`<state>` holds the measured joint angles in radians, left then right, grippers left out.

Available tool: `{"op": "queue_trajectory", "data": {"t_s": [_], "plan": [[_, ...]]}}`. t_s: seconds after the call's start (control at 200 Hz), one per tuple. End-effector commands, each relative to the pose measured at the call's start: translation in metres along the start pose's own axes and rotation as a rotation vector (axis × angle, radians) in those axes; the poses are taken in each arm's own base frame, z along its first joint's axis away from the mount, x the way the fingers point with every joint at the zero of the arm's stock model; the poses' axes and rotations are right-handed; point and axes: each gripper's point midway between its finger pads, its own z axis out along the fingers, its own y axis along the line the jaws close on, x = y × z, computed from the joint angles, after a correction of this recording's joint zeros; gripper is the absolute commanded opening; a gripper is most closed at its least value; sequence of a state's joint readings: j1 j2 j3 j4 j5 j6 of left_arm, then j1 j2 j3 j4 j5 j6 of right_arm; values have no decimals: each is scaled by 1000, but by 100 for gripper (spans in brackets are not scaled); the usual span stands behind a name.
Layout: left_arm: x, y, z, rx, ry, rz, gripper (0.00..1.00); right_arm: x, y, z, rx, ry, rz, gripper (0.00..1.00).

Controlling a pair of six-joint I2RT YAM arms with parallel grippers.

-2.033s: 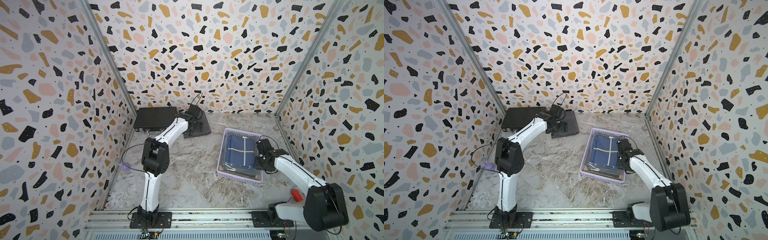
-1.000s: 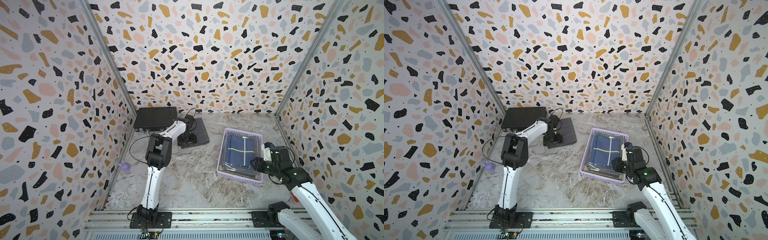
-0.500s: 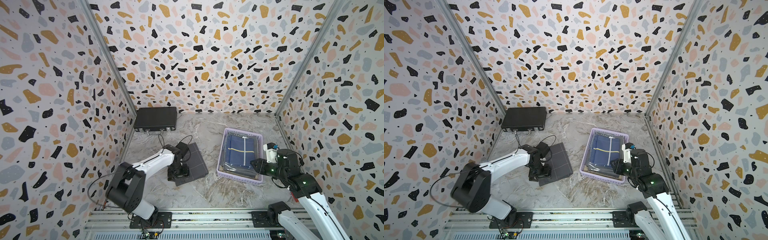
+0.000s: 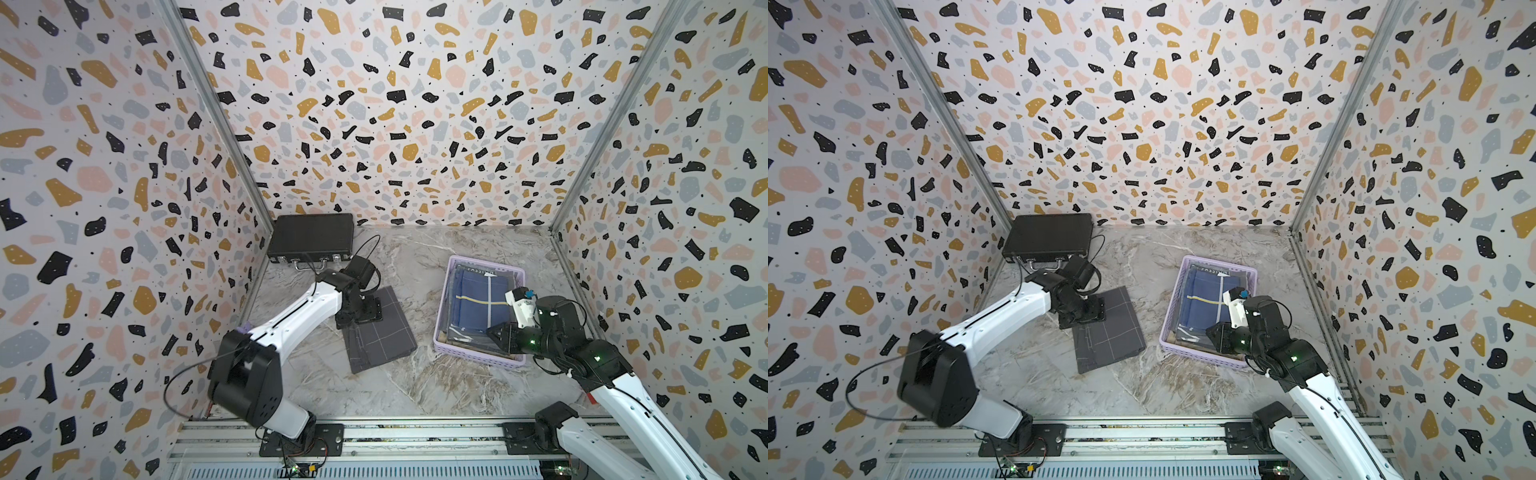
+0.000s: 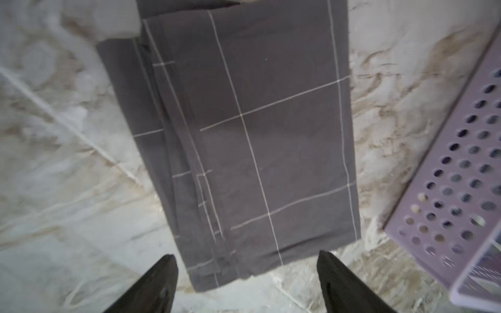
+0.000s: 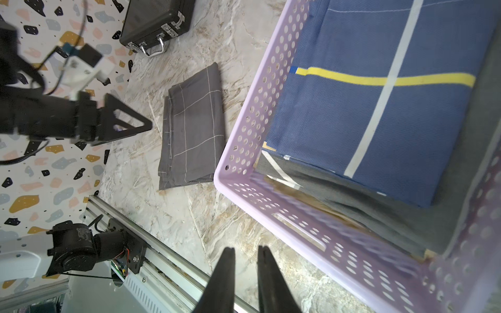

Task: Put the folded pillowcase in the basket
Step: Move the pillowcase to the center of the board.

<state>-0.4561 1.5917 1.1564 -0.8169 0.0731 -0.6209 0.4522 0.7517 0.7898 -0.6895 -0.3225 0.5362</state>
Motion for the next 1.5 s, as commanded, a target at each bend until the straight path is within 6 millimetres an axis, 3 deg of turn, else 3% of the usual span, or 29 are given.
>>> {"op": "queue_trajectory", "data": {"t_s": [0.0, 0.2, 0.476, 0.701, 0.906, 1.061, 1.256, 1.497], "plan": [[-2, -14, 35, 59, 23, -30, 83, 3, 3, 16, 16, 46, -63, 22], [27, -10, 66, 75, 99, -38, 84, 16, 11, 57, 66, 178, -188, 22], [67, 17, 68, 65, 126, -94, 85, 26, 41, 98, 21, 257, -265, 24], [96, 25, 64, 100, 171, -110, 83, 28, 49, 104, 1, 247, -261, 25], [105, 35, 38, 107, 120, -97, 83, 21, 56, 103, 18, 244, -312, 26], [99, 36, 8, 123, 54, -88, 84, 20, 76, 117, 11, 266, -373, 29], [66, 46, -34, 71, -62, -77, 88, 32, 100, 158, 0, 361, -453, 34], [42, 111, -31, -102, -74, -231, 91, 76, 101, 202, 41, 499, -526, 51]]}}
